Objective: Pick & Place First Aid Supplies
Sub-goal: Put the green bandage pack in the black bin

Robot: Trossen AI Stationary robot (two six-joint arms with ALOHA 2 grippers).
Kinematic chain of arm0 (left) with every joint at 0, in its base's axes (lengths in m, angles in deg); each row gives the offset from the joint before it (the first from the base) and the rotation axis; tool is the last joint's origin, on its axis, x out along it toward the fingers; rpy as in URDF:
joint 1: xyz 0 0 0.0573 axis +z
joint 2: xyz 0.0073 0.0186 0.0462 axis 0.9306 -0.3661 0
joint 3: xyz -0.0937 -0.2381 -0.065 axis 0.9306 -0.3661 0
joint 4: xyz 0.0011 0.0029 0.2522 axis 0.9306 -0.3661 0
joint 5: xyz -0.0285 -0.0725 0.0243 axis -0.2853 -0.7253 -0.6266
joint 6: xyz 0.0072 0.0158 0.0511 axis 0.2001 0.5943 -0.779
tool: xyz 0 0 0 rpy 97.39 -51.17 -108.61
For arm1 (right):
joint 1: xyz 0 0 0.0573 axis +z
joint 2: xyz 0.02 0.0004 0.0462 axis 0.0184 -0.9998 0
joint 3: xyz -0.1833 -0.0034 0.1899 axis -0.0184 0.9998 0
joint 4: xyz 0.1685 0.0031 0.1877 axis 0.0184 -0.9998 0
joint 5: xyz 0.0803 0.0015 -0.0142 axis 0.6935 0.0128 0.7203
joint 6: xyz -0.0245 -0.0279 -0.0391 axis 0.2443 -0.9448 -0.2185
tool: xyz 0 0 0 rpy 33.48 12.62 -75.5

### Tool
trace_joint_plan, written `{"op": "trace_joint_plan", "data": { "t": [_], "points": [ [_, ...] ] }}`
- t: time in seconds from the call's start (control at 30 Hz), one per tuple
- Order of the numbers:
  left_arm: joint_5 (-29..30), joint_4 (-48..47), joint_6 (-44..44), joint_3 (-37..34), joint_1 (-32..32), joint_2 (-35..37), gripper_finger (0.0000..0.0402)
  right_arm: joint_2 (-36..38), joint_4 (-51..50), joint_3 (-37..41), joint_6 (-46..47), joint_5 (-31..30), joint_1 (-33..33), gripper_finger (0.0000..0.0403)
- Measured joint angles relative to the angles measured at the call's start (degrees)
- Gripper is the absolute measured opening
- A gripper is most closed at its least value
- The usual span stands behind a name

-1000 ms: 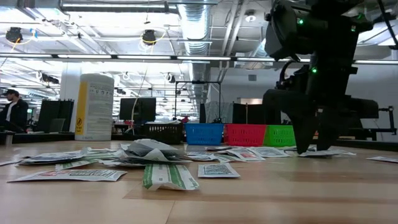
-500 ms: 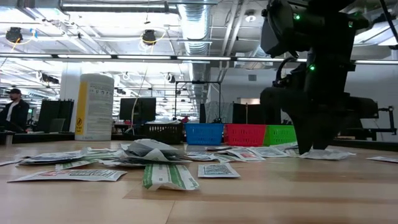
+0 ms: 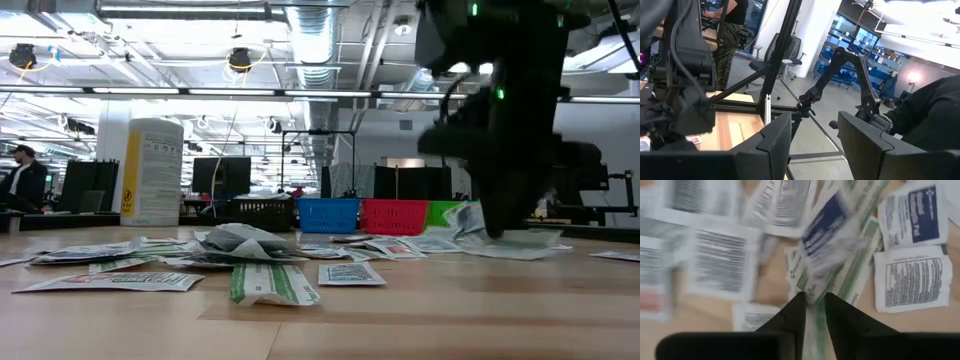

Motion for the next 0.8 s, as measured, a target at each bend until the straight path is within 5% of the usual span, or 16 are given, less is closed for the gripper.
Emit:
{"op": "trace_joint_plan", "data": {
  "t": [0.5,0.8],
  "points": [
    [0.0,0.0,0.0,0.0,0.0,0.0,0.0163,3.4,-0.5,0.0,-2.8,-1.0,1.3,0.0013],
    [0.0,0.0,0.0,0.0,0.0,0.0,0.0163,2.4,-0.7,0.4,-6.0,-0.2,3.6,0.0102]
  ]
}}
